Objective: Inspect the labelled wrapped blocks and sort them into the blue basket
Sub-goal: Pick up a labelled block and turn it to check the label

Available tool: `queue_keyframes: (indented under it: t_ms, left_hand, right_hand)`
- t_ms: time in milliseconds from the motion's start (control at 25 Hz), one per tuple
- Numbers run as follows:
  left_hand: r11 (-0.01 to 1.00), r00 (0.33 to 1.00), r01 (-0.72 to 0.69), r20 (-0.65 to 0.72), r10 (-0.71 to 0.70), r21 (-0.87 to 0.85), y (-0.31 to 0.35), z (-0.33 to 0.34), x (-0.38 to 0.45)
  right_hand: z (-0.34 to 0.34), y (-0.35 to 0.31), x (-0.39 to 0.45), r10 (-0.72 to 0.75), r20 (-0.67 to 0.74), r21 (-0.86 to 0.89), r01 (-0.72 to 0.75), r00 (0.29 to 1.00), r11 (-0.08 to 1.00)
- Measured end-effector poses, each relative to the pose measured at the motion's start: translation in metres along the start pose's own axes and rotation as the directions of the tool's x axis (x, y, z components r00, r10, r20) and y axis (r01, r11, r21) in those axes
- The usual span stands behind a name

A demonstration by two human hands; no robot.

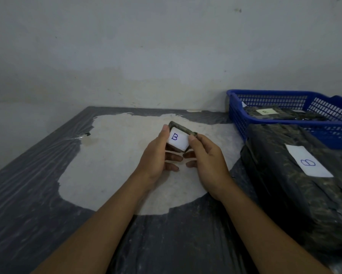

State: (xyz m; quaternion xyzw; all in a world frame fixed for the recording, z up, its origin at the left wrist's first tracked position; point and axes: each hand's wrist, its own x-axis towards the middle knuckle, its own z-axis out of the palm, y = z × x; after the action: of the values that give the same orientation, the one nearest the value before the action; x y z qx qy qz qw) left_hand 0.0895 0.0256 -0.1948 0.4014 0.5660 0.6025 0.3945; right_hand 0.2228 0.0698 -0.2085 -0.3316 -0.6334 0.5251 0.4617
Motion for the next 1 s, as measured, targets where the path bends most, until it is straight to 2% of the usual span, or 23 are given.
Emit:
queue_keyframes:
  t_ms: [120, 320, 600, 720, 800, 880, 1000]
  left_hand:
    - [0.999, 0.999, -0.029, 0.027, 0.029, -0.013, -0.001, -0.002, -0.001]
    - [0.994, 0.995, -0.091, 0.042, 0.089, 0.057, -0.002, -0.002, -0.003]
    - [0.993, 0.997, -0.080, 0.017, 0.078, 0.082, -0.008, -0.003, 0.004]
    - [0.990, 0.997, -0.076, -0.009, 0.078, 0.120, -0.008, -0.001, 0.003]
    - [0.979, 0.996, -0.089, -0.015, 0.094, 0.186, -0.007, 0.002, 0.000]
    - [0.969, 0.994, -0.095, -0.033, 0.105, 0.229, -0.005, 0.003, -0.003]
    - [0.954, 0.992, -0.097, -0.050, 0.116, 0.284, -0.001, 0.004, -0.012]
  right_hand:
    - [0.000, -0.004, 0.001, 0.044, -0.031, 0.051, -0.043, 0.999, 0.998]
    - [-0.003, -0.004, 0.002, 0.067, -0.040, 0.033, -0.066, 0.997, 0.997]
    - [-0.002, 0.000, 0.005, 0.091, -0.054, 0.067, -0.087, 0.994, 0.994]
    - [-0.004, -0.003, 0.002, 0.055, -0.079, 0.112, -0.046, 0.995, 0.993]
    - [-0.003, -0.007, -0.003, -0.016, -0.112, 0.071, 0.024, 0.994, 0.997]
    - [0.001, -0.009, -0.007, -0.079, -0.144, -0.046, 0.073, 0.986, 0.996]
    - [0.011, -0.011, -0.016, -0.100, -0.194, -0.233, 0.053, 0.976, 0.971]
